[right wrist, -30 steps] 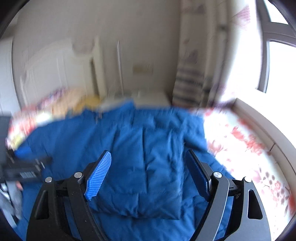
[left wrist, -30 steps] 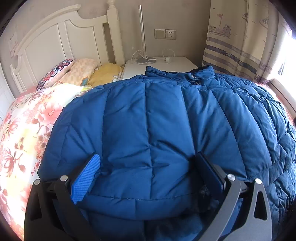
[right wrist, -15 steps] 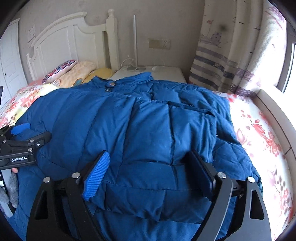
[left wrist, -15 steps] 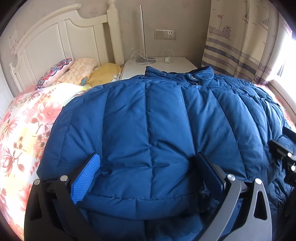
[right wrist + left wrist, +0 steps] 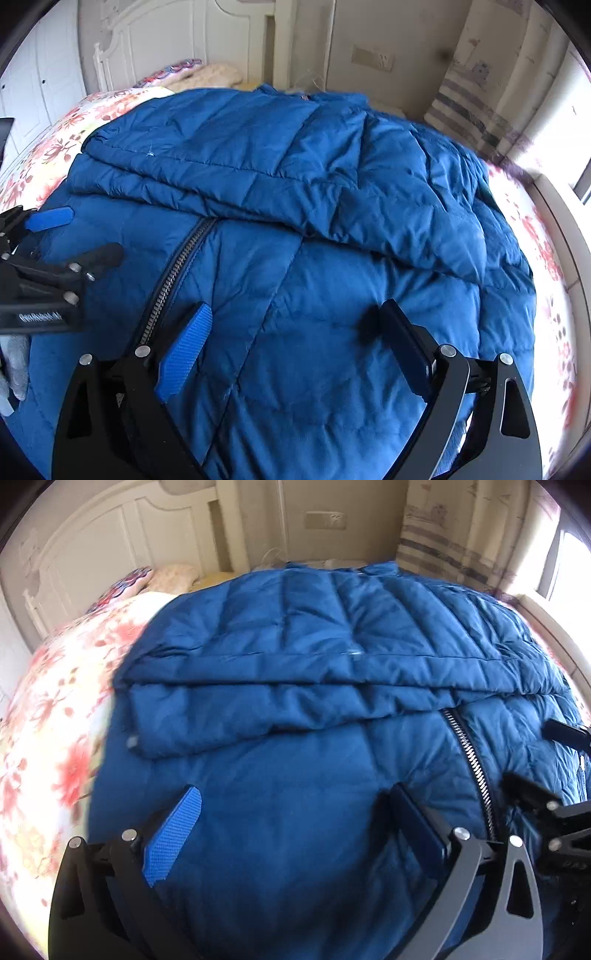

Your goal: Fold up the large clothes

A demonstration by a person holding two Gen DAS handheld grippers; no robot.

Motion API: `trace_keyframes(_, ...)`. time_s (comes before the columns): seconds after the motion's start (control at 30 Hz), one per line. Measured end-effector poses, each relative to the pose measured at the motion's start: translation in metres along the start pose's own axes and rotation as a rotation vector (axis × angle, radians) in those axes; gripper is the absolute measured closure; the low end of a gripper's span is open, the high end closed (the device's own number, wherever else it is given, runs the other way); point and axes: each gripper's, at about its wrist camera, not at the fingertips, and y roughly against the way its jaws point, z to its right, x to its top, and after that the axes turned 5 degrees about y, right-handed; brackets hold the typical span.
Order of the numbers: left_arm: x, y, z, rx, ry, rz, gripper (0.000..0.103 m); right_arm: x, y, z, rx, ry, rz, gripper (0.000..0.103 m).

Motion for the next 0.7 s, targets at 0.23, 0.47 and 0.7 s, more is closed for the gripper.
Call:
trace_keyframes(0.23,-0.042,0.024,-0.066,0.023,0.102,-0.009,0.002,-0.064,0.024,0.069,-0.080,-0.148,-0.029,0.013)
trace_keyframes(0.47,-0.052,0.053,-0.083,-0.017,0.166,0.038,0.004,-0.086,0.069,0.055,0.004,-0.180,0.079,0.014)
trace_keyframes(0.7,-0.115,0.079,-0.015,-0.003,-0.112,0.059,0.002,-0.112,0.070,-0.021,0.012,0.101,0.052,0.013)
